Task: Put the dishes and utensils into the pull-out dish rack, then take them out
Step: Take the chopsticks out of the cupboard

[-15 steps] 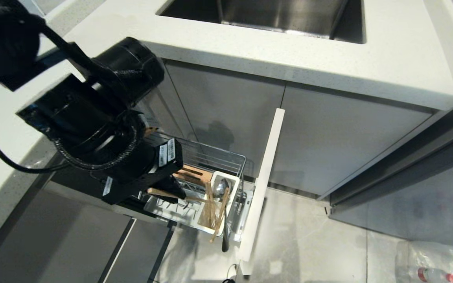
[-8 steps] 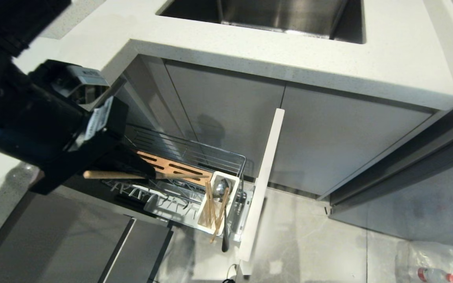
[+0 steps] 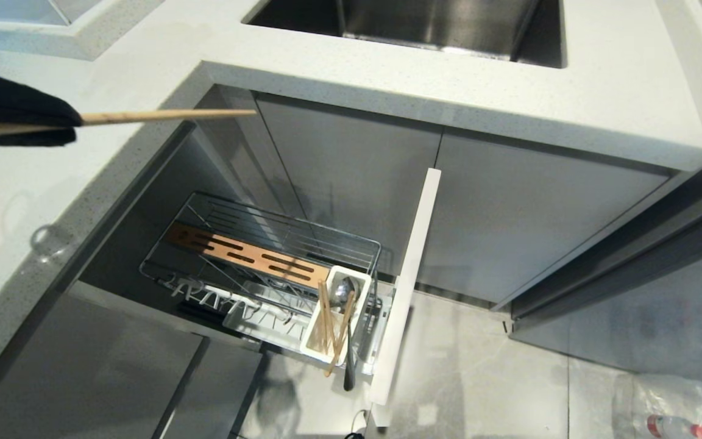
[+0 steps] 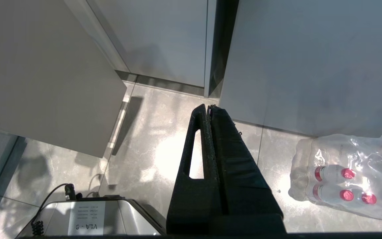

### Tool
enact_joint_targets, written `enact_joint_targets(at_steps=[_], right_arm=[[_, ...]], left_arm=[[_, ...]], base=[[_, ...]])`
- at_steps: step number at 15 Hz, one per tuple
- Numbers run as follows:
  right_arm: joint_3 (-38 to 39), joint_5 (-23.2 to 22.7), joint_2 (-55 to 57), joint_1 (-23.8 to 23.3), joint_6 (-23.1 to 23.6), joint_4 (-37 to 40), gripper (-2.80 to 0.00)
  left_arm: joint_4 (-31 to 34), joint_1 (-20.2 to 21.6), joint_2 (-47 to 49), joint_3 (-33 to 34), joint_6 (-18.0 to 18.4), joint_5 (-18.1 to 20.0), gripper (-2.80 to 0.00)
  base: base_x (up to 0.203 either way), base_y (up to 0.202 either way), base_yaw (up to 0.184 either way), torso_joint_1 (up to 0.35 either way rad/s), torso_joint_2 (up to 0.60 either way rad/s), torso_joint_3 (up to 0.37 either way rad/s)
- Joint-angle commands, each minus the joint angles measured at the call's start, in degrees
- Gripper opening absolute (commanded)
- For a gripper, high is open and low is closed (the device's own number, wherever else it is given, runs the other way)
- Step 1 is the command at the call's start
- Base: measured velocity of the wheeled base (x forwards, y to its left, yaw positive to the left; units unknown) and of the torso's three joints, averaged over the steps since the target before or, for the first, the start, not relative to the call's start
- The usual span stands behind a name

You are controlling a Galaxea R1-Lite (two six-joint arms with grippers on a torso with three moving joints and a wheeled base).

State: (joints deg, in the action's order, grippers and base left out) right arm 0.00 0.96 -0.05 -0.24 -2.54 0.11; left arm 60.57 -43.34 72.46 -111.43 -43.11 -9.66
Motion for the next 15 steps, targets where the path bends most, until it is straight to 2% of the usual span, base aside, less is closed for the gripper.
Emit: enact_joint_targets(at_steps=[1, 5, 6, 8, 13, 14, 15], right_arm=[[0.1, 0.0, 0.0, 0.0, 0.0, 0.0, -2.8], [0.1, 0.0, 0.0, 0.0, 0.0, 0.1, -2.8], [0.1, 0.0, 0.0, 0.0, 0.0, 0.0, -2.8], [0.1, 0.0, 0.0, 0.1, 0.0, 0.0, -2.8], [0.1, 0.0, 0.0, 0.0, 0.0, 0.1, -2.8], [0.1, 0.0, 0.0, 0.0, 0.0, 0.1, -2.8], [0.1, 0.0, 0.0, 0.0, 0.0, 0.1, -2.8]], left_arm=[[-1.2, 0.7, -4.7, 0.4, 1.9, -2.3, -2.8], [-5.9, 11.2, -5.2, 2.8, 7.5, -11.2, -2.8], [-7.8, 12.3, -5.3, 3.7, 8.5, -13.0, -2.8], [-9.0, 12.7, -5.4, 3.7, 9.0, -17.9, -2.8], [-10.1, 13.0, -4.8, 4.0, 11.8, -34.0, -2.8], [-10.1, 13.9, -4.2, 4.2, 11.9, -35.8, -2.8], [-10.1, 15.2, -3.8, 4.3, 12.0, -36.0, -2.8]], base=[[0.0, 0.0, 0.0, 0.0, 0.0, 0.0], [0.0, 0.0, 0.0, 0.0, 0.0, 0.0], [0.0, 0.0, 0.0, 0.0, 0.0, 0.0], [0.0, 0.0, 0.0, 0.0, 0.0, 0.0], [0.0, 0.0, 0.0, 0.0, 0.0, 0.0], [0.0, 0.0, 0.0, 0.0, 0.0, 0.0], [0.0, 0.0, 0.0, 0.0, 0.0, 0.0]])
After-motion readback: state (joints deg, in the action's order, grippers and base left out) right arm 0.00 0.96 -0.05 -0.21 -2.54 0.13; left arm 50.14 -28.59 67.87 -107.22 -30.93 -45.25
